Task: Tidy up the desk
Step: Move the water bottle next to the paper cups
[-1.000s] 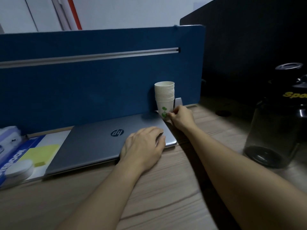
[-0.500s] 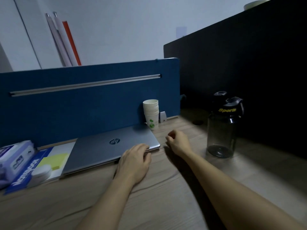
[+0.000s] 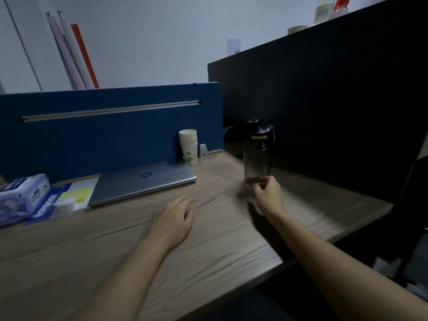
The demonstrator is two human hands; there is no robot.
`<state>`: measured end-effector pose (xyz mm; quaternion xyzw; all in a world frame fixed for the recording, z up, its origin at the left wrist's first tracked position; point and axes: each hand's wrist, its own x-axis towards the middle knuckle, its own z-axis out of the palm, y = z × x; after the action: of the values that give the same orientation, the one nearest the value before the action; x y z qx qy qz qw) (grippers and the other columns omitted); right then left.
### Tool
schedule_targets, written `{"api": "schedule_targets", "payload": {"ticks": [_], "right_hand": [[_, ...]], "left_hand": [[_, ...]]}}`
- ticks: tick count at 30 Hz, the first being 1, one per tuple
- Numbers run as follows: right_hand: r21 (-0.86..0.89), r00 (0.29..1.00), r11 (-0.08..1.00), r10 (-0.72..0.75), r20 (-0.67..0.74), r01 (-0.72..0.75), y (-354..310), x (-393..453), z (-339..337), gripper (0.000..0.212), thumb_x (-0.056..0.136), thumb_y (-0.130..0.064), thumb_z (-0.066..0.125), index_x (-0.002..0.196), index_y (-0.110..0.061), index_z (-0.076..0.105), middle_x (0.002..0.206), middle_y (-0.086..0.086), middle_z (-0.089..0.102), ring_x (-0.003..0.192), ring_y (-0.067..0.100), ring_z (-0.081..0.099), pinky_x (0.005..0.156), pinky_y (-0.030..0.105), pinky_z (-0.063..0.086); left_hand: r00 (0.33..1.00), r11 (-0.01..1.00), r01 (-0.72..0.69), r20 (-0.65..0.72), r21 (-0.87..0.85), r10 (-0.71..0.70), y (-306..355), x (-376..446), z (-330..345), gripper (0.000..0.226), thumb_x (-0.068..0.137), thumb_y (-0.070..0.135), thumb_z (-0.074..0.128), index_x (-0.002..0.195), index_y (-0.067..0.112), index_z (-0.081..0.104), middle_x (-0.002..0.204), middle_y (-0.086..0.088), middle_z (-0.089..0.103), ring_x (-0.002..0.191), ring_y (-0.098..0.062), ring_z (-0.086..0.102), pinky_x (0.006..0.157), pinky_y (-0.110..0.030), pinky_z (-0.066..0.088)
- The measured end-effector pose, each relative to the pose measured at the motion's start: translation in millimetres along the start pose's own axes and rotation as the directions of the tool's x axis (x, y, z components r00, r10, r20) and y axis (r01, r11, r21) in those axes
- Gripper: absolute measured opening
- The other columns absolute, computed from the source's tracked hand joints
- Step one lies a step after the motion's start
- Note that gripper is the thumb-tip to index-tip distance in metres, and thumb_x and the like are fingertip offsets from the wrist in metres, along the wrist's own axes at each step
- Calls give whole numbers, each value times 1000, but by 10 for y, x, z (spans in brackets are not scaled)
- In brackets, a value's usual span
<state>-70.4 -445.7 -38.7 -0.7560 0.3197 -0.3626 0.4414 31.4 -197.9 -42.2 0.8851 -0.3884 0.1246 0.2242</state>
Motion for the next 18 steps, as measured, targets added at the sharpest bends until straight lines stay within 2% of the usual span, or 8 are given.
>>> {"api": "schedule_targets", "payload": {"ticks": [1, 2, 5, 8, 13, 18], "right_hand": [[5, 1000, 1000, 0, -11, 0, 33, 4, -70, 29, 93, -18, 59, 119, -4, 53, 123, 17, 54, 101, 27, 58, 94, 38, 50], [9, 1000, 1000, -1, -15, 1, 60, 6, -126, 34, 94, -18, 59, 123, -4, 50, 128, 17, 50, 102, 24, 55, 96, 38, 48], [7, 1000, 1000, -1, -4, 1, 109, 45, -196, 48, 94, -22, 60, 135, -5, 43, 136, 16, 44, 103, 21, 50, 92, 29, 40], [-1, 999, 1000, -20, 39, 20, 107, 133, -155, 56, 93, -25, 62, 141, -8, 39, 138, 13, 45, 110, 22, 53, 96, 30, 41], [-21, 999, 1000, -20, 27, 21, 126, 381, -14, 54, 91, -24, 64, 138, -8, 44, 135, 13, 53, 121, 28, 54, 103, 38, 44], [-71, 996, 995, -73, 51, 76, 147, 599, 260, 49, 89, -27, 67, 132, -10, 50, 128, 11, 59, 115, 25, 58, 98, 36, 47]], "left_hand": [[1000, 1000, -6, 3, 5, 6, 9, -16, -4, 40, 96, 29, 49, 135, 23, 56, 143, 4, 53, 130, -16, 49, 108, -33, 38], [1000, 1000, -10, 6, 11, 9, 14, -23, -8, 40, 96, 28, 49, 135, 22, 56, 143, 4, 53, 130, -16, 49, 108, -33, 38], [1000, 1000, -17, 6, 22, 16, 3, 4, -3, 40, 96, 28, 50, 135, 22, 56, 143, 4, 54, 130, -16, 49, 108, -34, 38], [1000, 999, -29, 5, 28, 29, -50, 63, 15, 39, 96, 30, 50, 134, 23, 57, 140, 5, 56, 129, -16, 50, 108, -36, 38], [1000, 999, -8, -17, 53, 9, -276, 260, 33, 40, 95, 29, 51, 135, 24, 56, 143, 4, 53, 133, -16, 45, 111, -36, 35], [996, 991, 83, -37, 103, -80, -657, 512, 18, 42, 97, 26, 47, 139, 24, 52, 147, 3, 50, 140, -18, 37, 115, -36, 28]]}}
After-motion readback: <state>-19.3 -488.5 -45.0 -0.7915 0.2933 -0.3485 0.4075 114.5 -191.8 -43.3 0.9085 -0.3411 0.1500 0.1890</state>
